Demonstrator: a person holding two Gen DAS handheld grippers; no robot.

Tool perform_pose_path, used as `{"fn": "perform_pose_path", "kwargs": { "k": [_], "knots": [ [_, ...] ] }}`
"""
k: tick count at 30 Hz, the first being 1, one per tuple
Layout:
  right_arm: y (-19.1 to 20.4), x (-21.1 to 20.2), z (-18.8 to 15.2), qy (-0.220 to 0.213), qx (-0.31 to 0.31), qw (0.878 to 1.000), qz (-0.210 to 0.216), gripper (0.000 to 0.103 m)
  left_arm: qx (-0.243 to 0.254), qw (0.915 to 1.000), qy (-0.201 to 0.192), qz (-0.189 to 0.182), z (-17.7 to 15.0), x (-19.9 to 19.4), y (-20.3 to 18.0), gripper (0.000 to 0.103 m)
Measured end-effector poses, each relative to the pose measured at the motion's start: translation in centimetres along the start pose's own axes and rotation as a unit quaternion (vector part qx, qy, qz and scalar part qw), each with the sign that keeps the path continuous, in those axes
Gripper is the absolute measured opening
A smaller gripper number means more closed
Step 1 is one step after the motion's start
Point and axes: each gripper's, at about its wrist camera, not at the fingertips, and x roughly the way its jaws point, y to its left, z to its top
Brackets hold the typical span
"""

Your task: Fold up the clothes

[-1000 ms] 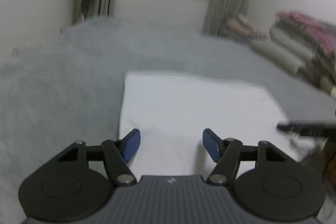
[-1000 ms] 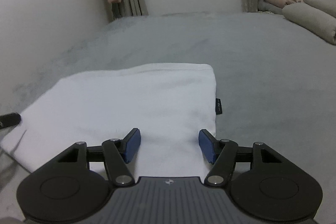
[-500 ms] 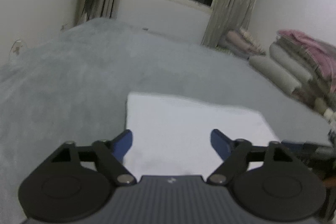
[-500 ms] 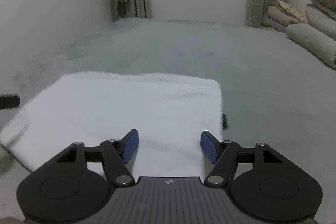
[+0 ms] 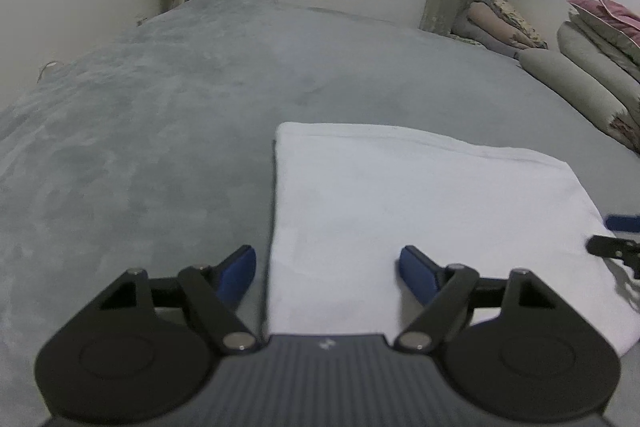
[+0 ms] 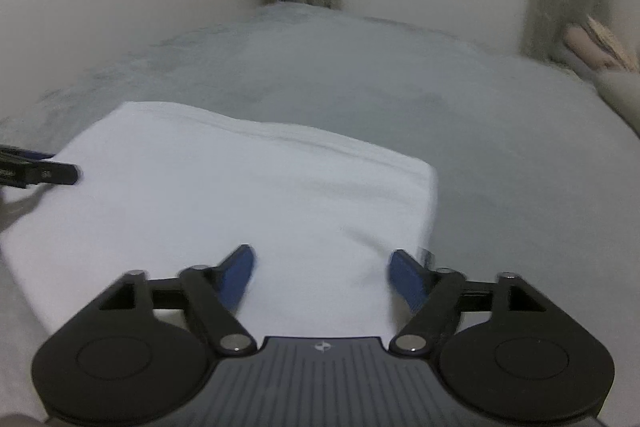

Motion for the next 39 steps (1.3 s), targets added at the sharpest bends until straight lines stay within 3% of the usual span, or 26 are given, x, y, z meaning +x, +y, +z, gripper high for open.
{"fn": "perform_pose_path", "kwargs": {
  "k": [3, 7, 11, 15, 18, 21, 34, 37, 39],
  "knots": [
    [-1.5, -0.4, -0.4, 0.005, 0.034, 0.999, -0.023, 0.083, -0.018, 0.9998, 0.002, 0.008, 0.6, -0.6, 0.2, 0.077],
    [-1.0, -2.3, -0.3, -0.03, 0.044, 0.998, -0.043, 0.083, -0.017, 0.9992, -0.018, 0.03, 1.1, -2.3, -0.1, 0.075],
    [1.6, -3.0, 0.1, -0.052, 0.05, 0.997, 0.009, 0.081, 0.016, 0.9985, -0.046, 0.027, 0.9, -3.5, -2.9, 0.076],
    [4.6, -2.4, 0.3, -0.048, 0.056, 0.995, 0.067, 0.08, 0.054, 0.9975, -0.018, 0.041, -1.2, -2.2, -5.8, 0.082],
    [7.0, -0.9, -1.0, -0.024, 0.02, 0.998, 0.05, 0.08, 0.073, 0.9955, -0.024, 0.055, -2.3, -1.6, -6.3, 0.085],
    [8.1, -1.0, -1.4, -0.031, -0.003, 0.999, 0.023, 0.08, 0.071, 0.9955, -0.027, 0.056, -2.6, -1.6, -6.4, 0.086],
    [6.9, -2.9, -2.5, -0.029, -0.004, 0.999, 0.02, 0.08, 0.074, 0.9945, -0.049, 0.056, -4.0, -1.7, -6.1, 0.086],
    [8.6, -3.3, -2.1, -0.034, -0.012, 0.999, -0.01, 0.08, 0.075, 0.9942, -0.05, 0.058, -4.1, -1.8, -6.1, 0.086],
    [10.5, -3.6, -1.9, -0.045, -0.032, 0.998, -0.008, 0.079, 0.076, 0.9941, -0.05, 0.058, -4.1, -1.8, -6.2, 0.086]
  ]
}}
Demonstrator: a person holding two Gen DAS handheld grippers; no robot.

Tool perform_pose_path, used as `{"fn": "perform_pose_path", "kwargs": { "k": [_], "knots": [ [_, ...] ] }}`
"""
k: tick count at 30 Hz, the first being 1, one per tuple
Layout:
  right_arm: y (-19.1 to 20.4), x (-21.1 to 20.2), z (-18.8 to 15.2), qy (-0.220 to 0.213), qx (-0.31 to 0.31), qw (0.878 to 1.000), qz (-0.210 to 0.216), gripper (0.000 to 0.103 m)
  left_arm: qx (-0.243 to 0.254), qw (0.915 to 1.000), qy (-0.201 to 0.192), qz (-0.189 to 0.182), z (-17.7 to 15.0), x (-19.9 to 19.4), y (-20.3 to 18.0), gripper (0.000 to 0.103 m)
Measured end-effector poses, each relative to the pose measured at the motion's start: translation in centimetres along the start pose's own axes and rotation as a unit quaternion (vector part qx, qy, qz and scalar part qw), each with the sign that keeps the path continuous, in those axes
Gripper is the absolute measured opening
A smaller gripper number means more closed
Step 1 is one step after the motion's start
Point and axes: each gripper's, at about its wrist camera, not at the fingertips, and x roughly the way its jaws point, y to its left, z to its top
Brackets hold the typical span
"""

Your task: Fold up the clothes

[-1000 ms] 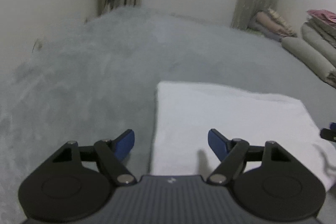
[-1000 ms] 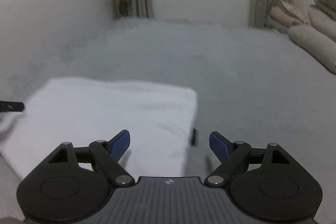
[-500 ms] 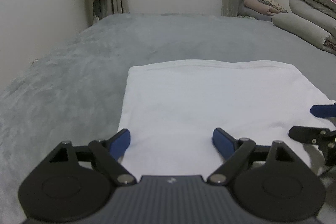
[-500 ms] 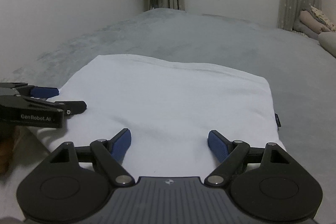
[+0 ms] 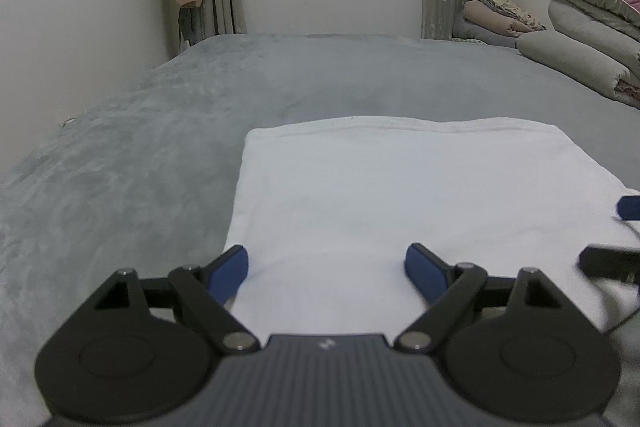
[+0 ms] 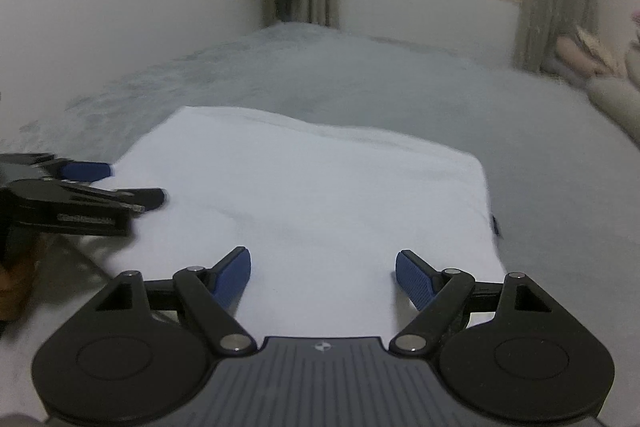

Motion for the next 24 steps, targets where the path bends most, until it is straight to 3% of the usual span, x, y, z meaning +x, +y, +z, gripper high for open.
{"fn": "perform_pose_path", "kwargs": {
  "k": [3, 7, 10, 12, 15, 17, 19, 21, 24],
  "knots": [
    [2.6, 0.3, -0.1, 0.002, -0.037, 0.999, 0.004, 0.077, 0.003, 1.0, -0.001, 0.002, 0.0, 0.0, -0.1, 0.086],
    [2.8, 0.8, -0.5, 0.028, -0.008, 0.999, -0.013, 0.077, 0.004, 1.0, -0.002, 0.003, -0.1, -0.2, -0.2, 0.086],
    [3.5, 0.8, -0.8, 0.031, -0.024, 0.999, -0.029, 0.077, -0.012, 0.9998, 0.005, -0.013, 0.4, -0.6, 0.4, 0.086],
    [3.6, 0.9, -1.0, 0.029, -0.021, 0.999, -0.035, 0.077, -0.044, 0.9983, 0.009, -0.038, 0.8, -1.5, 1.3, 0.085],
    [3.5, 0.7, -1.3, 0.023, -0.011, 0.999, -0.034, 0.077, -0.108, 0.9884, -0.01, -0.106, 1.3, -3.7, 2.4, 0.083],
    [3.6, 0.8, -1.4, 0.021, -0.009, 0.999, -0.035, 0.078, -0.11, 0.984, -0.023, -0.138, 1.4, -4.7, 1.9, 0.082],
    [3.8, 0.8, -1.4, 0.021, -0.01, 0.999, -0.037, 0.078, -0.076, 0.9885, -0.018, -0.13, 0.8, -4.6, 0.9, 0.083],
    [3.7, 0.7, -1.4, 0.023, -0.008, 0.999, -0.036, 0.078, -0.04, 0.9941, 0.019, -0.099, -0.8, -3.3, -0.1, 0.082],
    [3.3, 0.3, -1.4, 0.034, -0.017, 0.999, -0.021, 0.078, 0.001, 0.9975, 0.013, -0.07, -1.7, -3.5, -1.1, 0.084]
  ]
}}
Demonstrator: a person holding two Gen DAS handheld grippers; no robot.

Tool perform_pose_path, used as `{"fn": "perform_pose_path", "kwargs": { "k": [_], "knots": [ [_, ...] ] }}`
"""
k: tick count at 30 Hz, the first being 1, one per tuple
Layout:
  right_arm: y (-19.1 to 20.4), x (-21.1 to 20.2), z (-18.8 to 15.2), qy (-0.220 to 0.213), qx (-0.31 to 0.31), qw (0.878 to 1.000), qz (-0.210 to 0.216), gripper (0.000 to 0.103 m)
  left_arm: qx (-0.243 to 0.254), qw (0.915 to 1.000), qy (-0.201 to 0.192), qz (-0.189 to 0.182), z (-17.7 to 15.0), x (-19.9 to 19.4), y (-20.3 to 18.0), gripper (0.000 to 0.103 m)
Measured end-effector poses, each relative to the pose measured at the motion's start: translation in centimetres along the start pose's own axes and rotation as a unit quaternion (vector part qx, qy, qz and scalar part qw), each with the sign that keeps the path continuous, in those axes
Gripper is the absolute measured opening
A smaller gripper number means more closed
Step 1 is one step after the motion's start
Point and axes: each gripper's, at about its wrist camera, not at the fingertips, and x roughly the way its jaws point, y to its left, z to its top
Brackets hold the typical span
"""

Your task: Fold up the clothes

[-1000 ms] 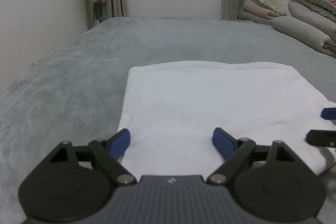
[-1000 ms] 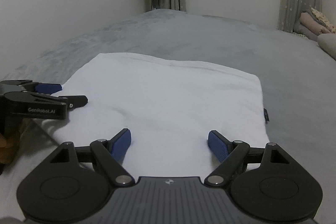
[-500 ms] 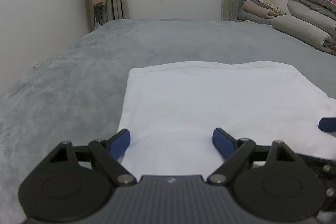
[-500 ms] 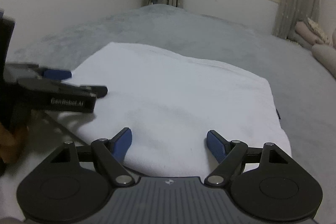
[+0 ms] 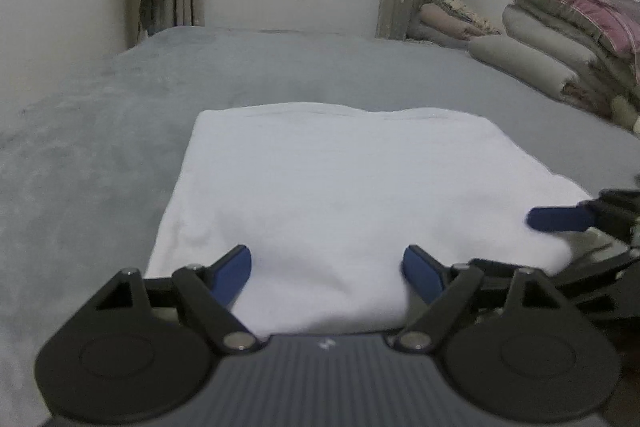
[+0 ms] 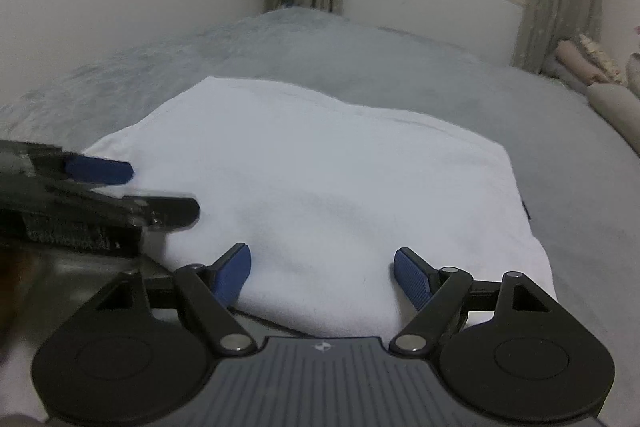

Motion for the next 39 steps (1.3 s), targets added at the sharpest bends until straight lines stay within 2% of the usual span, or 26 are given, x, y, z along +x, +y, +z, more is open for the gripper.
{"fn": "perform_pose_path", "kwargs": {
  "k": [3, 6, 10, 14, 16, 18, 20, 23, 25, 27, 29, 33, 36, 39],
  "knots": [
    [-1.1, -0.8, -0.4, 0.015, 0.011, 1.0, 0.025, 0.079, 0.009, 0.9996, 0.009, 0.025, 0.0, -0.2, -0.6, 0.087],
    [-2.3, -1.0, -1.1, 0.03, -0.007, 0.998, 0.045, 0.083, -0.007, 0.9998, 0.011, 0.016, -0.4, -0.6, 0.2, 0.088],
    [-2.8, -1.3, -1.3, 0.028, -0.02, 0.998, 0.047, 0.083, -0.004, 0.9998, 0.015, 0.015, -0.3, -1.6, 0.9, 0.089],
    [-2.9, -2.4, -1.4, 0.014, -0.033, 0.998, 0.054, 0.083, 0.008, 0.9995, 0.024, 0.016, -0.2, -3.3, 1.5, 0.089],
    [-3.1, -3.5, -1.6, -0.005, -0.034, 0.998, 0.048, 0.084, 0.039, 0.9982, 0.03, 0.034, -0.3, -3.9, 1.1, 0.09],
    [-3.5, -4.4, -1.8, -0.022, -0.024, 0.998, 0.047, 0.084, 0.05, 0.9972, 0.026, 0.048, -0.2, -4.1, 1.1, 0.09],
    [-4.3, -4.7, -1.6, -0.028, -0.001, 0.999, 0.044, 0.084, 0.03, 0.9983, 0.02, 0.047, 0.2, -4.5, 1.8, 0.09],
    [-4.9, -5.1, -1.0, -0.047, 0.039, 0.997, 0.048, 0.084, -0.006, 0.9997, -0.003, 0.024, 1.0, -5.3, 2.7, 0.091],
    [-5.1, -5.0, -0.6, -0.054, 0.061, 0.995, 0.051, 0.084, -0.003, 0.9992, -0.019, 0.034, 0.9, -5.3, 2.5, 0.096],
    [-4.7, -3.8, -0.4, -0.043, 0.064, 0.996, 0.042, 0.084, 0.015, 0.9976, -0.008, 0.067, 0.3, -4.1, 1.7, 0.096],
    [-4.3, -1.9, -0.8, -0.009, 0.051, 0.999, 0.014, 0.084, 0.019, 0.9954, 0.018, 0.092, -0.6, -2.6, 1.6, 0.097],
    [-6.1, -1.6, -1.8, -0.013, 0.066, 0.998, 0.017, 0.086, -0.05, 0.9957, 0.027, 0.072, -0.7, -2.6, 4.3, 0.098],
    [-8.4, -2.3, -2.7, -0.011, 0.084, 0.996, 0.029, 0.086, -0.046, 0.9954, 0.027, 0.079, -0.9, -2.6, 4.8, 0.098],
    [-9.6, -3.1, -3.4, -0.012, 0.071, 0.997, 0.013, 0.085, -0.044, 0.9952, 0.029, 0.083, -1.0, -2.7, 4.7, 0.098]
  ]
}}
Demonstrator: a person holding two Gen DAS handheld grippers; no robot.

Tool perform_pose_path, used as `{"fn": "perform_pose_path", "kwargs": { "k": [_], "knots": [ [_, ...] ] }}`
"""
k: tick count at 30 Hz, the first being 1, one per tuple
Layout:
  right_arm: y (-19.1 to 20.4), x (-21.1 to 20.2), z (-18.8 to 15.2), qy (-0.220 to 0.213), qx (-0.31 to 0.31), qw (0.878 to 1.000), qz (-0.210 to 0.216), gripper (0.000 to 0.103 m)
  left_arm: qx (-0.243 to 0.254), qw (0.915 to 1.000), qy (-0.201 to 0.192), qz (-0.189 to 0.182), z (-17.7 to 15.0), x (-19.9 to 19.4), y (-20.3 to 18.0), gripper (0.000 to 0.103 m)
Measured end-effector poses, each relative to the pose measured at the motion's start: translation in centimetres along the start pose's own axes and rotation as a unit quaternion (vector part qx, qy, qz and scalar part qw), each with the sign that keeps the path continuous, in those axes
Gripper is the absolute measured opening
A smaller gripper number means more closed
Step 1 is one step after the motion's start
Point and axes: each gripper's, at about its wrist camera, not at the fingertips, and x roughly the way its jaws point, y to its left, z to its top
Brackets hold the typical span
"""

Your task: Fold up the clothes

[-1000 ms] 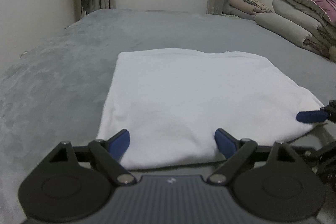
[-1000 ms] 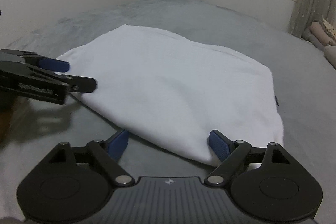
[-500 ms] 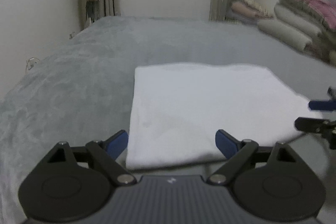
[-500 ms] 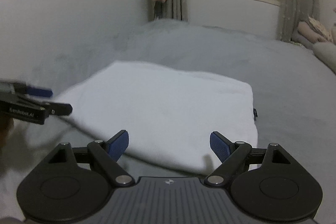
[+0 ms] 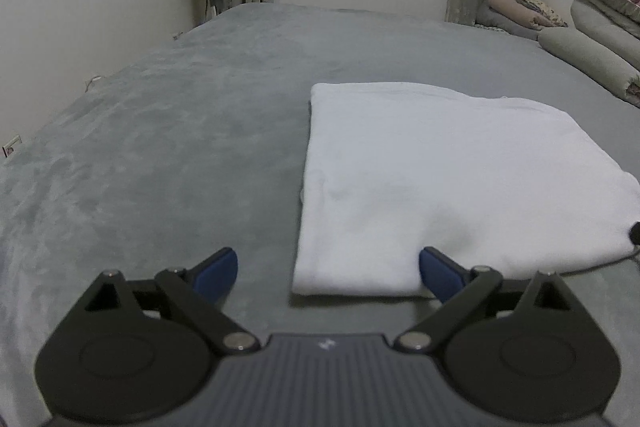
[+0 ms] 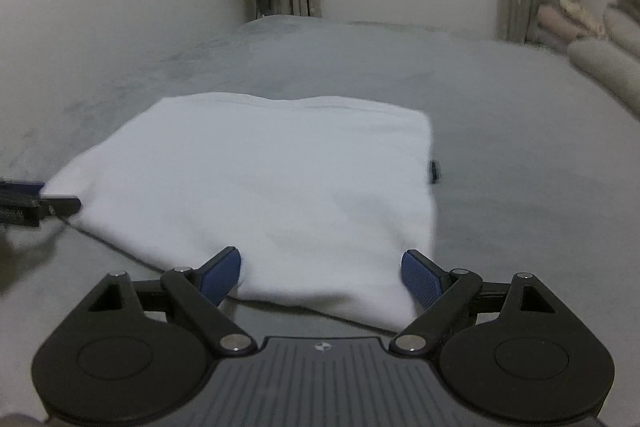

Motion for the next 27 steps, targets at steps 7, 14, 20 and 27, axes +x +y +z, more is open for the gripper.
{"fn": "perform_pose_path", "kwargs": {
  "k": [7, 14, 20, 27],
  "knots": [
    [-2.8, -0.6, 0.0, 0.012, 0.048, 0.999, -0.015, 0.088, -0.015, 0.9998, -0.009, -0.003, -0.1, 0.3, 0.5, 0.1],
    [-0.3, -0.9, 3.9, -0.063, 0.053, 0.996, -0.014, 0.09, -0.007, 0.9998, -0.019, 0.001, -0.6, 0.8, 0.3, 0.102],
    [2.7, 4.7, 8.8, -0.043, 0.033, 0.998, 0.039, 0.09, -0.007, 0.9998, -0.021, 0.001, -0.9, 0.6, 0.2, 0.102],
    [3.2, 11.9, 10.6, 0.0, -0.003, 0.999, 0.045, 0.09, -0.011, 0.9997, -0.023, -0.002, -1.1, 0.5, 0.3, 0.102]
  ]
}}
